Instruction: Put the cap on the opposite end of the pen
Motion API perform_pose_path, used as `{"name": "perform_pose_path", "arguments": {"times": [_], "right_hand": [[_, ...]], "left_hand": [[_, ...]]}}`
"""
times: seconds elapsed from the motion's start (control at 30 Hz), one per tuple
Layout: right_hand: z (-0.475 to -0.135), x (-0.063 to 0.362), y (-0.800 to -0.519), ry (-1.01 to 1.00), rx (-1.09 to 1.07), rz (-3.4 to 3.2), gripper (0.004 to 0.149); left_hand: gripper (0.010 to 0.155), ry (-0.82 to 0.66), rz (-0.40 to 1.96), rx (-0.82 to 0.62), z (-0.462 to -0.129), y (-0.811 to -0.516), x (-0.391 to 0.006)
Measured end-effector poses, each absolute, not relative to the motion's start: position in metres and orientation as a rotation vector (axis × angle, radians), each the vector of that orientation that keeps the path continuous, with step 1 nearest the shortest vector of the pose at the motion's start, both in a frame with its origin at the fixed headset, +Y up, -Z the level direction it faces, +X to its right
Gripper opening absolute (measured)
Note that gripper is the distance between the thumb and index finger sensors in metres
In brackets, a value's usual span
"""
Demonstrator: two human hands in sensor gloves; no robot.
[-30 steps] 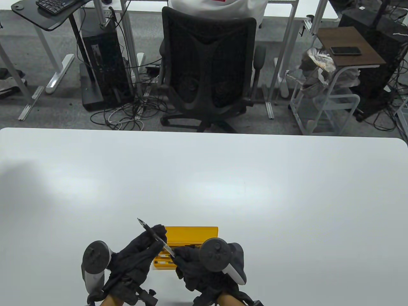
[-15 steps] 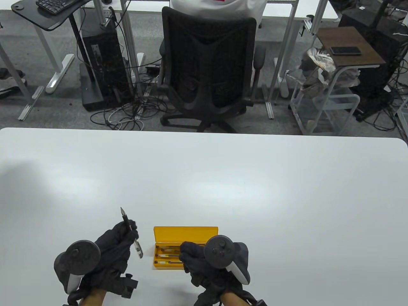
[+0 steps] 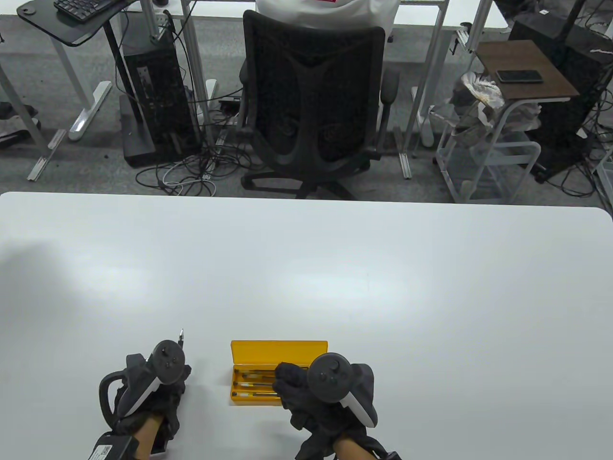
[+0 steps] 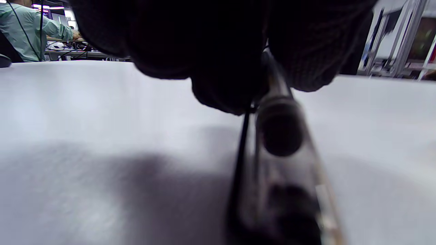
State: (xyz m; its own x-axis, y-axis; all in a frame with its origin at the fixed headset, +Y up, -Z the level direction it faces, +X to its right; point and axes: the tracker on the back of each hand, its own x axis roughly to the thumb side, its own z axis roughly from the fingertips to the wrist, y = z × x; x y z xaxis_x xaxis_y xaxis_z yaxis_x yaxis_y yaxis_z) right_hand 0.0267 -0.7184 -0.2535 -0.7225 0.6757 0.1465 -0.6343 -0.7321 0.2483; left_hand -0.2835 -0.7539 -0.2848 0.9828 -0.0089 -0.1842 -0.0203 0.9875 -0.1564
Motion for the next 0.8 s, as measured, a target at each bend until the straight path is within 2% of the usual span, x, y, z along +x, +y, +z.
{"name": "perform_pose_path", "arguments": {"times": [0.13,0.3,0.8], "right_hand": [[-0.254,0.028,-0.718,0.244,0.292,2.389,0.054],[-0.254,0.028,-0.718,0.250,0.296,2.390,0.055],[-0.254,0.029,-0.718,0.266,0.288,2.390,0.055]], "left_hand": [[0.056,0.188,-0.058,-0.205,-0.288,-0.764,-0.279],[0.057,0.176,-0.103,-0.170,-0.288,-0.767,-0.273],[0.060,0.169,-0.105,-0.184,-0.287,-0.767,-0.273]]}}
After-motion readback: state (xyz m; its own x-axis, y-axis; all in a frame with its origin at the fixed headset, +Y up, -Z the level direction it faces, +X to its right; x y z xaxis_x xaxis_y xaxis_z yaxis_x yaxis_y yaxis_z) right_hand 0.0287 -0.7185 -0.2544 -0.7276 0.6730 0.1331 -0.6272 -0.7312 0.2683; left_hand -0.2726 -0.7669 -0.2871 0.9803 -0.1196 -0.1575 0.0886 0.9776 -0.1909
